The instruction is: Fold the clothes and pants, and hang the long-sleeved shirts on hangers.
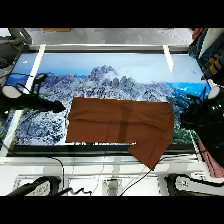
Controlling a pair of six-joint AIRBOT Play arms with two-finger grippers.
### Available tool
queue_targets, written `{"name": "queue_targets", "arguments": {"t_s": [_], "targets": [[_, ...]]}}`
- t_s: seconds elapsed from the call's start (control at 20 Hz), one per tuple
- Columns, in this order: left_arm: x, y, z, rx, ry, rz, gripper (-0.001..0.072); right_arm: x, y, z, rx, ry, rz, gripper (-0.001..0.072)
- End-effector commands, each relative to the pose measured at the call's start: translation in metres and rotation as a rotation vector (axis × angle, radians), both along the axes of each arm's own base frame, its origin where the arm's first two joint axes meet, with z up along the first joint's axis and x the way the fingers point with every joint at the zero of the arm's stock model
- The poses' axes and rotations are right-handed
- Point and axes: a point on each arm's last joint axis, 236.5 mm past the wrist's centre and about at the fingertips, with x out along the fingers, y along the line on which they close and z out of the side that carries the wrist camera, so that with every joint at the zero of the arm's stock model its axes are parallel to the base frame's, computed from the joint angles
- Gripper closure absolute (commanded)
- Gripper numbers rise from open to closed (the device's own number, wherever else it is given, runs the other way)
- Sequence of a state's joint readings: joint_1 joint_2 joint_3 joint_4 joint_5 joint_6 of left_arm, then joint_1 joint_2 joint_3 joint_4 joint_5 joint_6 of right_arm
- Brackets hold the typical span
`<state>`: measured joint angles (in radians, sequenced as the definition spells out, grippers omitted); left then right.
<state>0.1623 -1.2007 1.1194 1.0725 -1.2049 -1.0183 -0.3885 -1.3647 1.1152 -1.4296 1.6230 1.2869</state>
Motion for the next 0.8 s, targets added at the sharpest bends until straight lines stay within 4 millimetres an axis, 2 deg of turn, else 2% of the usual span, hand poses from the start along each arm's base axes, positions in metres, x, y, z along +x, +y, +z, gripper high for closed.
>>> {"name": "queue_targets", "arguments": {"t_s": [0.0,0.1,0.15,0.2,0.25,0.35,0.5,0.75], "targets": [[-0.013,0.013,0.047,0.022,-0.112,0.031,0.022,-0.045,0.047,-0.013,0.226,-0.047,-0.038,0.042],[-0.023,0.02,0.054,0.024,-0.11,0.043,0.022,-0.066,0.077,-0.031,0.323,-0.069,-0.085,0.0418],[-0.03,0.021,0.053,0.02,-0.087,0.04,0.0242,-0.073,0.086,-0.042,0.334,-0.072,-0.112,0.0376],[-0.037,0.021,0.052,0.014,-0.06,0.031,0.0313,-0.08,0.095,-0.054,0.347,-0.068,-0.142,0.0357],[-0.042,0.02,0.05,0.01,-0.042,0.025,0.0335,-0.086,0.1,-0.063,0.351,-0.058,-0.163,0.0358],[-0.048,0.016,0.045,-0.009,-0.022,0.036,0.035,-0.098,0.102,-0.08,0.33,-0.039,-0.189,0.0358],[-0.059,0.015,0.028,-0.033,0.033,0.078,0.0349,-0.099,0.096,-0.084,0.293,-0.031,-0.201,0.0358],[-0.077,0.017,-0.018,-0.058,0.13,0.126,0.033,-0.083,0.081,-0.095,0.223,-0.103,-0.215,0.036]]}}
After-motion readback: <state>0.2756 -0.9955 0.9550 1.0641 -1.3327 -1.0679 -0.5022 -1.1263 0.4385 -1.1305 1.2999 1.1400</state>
